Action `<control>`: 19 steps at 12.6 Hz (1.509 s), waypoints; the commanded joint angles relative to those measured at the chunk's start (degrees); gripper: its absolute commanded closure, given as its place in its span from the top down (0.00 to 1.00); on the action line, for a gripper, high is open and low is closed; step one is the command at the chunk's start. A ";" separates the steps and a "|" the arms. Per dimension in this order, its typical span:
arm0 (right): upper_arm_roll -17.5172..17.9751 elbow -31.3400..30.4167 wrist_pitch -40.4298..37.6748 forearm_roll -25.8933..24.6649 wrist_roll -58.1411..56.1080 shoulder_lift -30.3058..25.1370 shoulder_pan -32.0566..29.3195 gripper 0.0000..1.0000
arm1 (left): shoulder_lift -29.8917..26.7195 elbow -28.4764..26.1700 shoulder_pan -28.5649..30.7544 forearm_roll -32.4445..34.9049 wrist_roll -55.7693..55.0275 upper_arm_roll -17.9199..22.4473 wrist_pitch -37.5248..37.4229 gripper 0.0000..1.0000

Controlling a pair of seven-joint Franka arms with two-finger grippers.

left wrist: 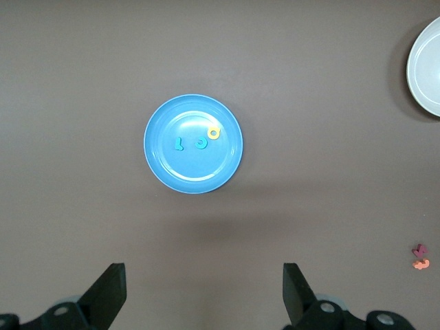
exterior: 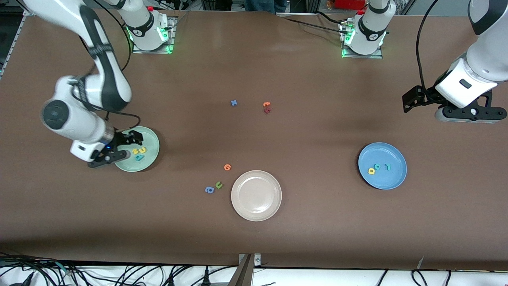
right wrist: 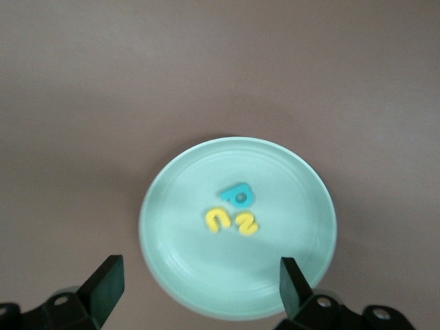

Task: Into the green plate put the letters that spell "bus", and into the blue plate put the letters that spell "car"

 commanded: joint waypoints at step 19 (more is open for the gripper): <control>5.24 26.09 -30.64 -8.74 3.99 -9.36 -4.81 1.00 | 1.07 2.13 0.66 -4.18 8.41 4.55 -4.41 1.00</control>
